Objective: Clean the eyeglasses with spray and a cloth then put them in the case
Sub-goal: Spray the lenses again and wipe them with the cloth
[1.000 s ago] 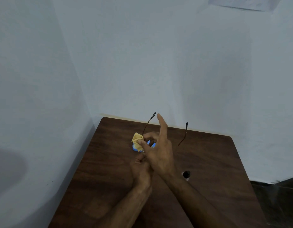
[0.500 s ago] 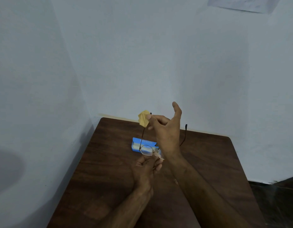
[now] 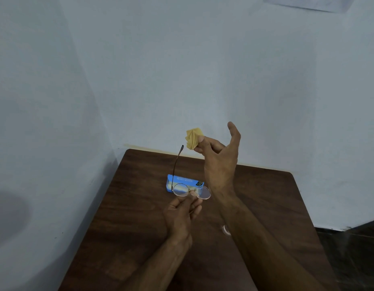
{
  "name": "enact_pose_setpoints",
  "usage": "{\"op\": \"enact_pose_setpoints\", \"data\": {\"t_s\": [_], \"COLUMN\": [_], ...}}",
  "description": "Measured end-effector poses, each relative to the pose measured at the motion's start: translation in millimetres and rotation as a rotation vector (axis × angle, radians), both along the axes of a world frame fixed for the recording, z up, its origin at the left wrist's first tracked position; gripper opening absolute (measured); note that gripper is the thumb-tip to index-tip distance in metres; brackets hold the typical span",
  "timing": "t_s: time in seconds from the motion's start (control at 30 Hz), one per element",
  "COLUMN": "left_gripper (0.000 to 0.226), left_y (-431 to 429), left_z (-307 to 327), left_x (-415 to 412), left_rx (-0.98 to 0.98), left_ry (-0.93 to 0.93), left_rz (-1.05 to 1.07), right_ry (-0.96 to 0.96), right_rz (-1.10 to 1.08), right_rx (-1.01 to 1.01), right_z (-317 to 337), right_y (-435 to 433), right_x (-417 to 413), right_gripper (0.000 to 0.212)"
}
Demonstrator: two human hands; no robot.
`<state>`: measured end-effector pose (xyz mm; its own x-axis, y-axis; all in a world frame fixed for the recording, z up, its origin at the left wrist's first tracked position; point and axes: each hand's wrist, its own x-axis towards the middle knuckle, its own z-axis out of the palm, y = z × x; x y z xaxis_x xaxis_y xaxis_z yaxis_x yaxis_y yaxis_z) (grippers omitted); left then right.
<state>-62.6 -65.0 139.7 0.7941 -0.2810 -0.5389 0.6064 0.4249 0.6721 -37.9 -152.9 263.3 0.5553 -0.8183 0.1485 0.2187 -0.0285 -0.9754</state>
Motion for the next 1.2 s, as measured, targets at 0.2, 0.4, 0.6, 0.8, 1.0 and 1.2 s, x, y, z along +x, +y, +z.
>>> {"op": "enact_pose_setpoints", "data": {"t_s": [0.2,0.4,0.6,0.8,1.0,1.2], "left_gripper": [0.011,0.009,0.016,0.019,0.017,0.019], "left_y": [1.4,4.3,6.3,11.5,18.8,19.2], "left_z": [1.3,1.8,-0.6,-1.1,0.5,6.2], "left_x": [14.1,22.1,22.7,17.5,16.4,17.8], "left_rx": [-0.017,-0.019,-0.019,-0.020,-0.004,-0.007], "left_ry": [0.020,0.034,0.045,0.026,0.020,0.004], "left_rz": [0.030,0.036,0.025,-0.019,-0.047,-0.060], "right_ry": [-0.092,0.086,0.434,0.796,0.887,1.004], "right_rz": [-0.064,-0.148,-0.038,0.073,0.097,0.189], "right_rx": [0.020,-0.007,0.034,-0.067,-0.245,-0.437], "right_z": [-2.0,-75.8,-199.8,-290.9,-309.1,-300.7], "right_y": [-9.3,-31.1,-27.3,-32.2,-29.4,-23.1], "right_x": [-44.1,-96.2,-132.8,-144.5,-155.5,-154.9], "right_gripper": [0.059,0.029,0.012,0.024,0.030,0.013]}}
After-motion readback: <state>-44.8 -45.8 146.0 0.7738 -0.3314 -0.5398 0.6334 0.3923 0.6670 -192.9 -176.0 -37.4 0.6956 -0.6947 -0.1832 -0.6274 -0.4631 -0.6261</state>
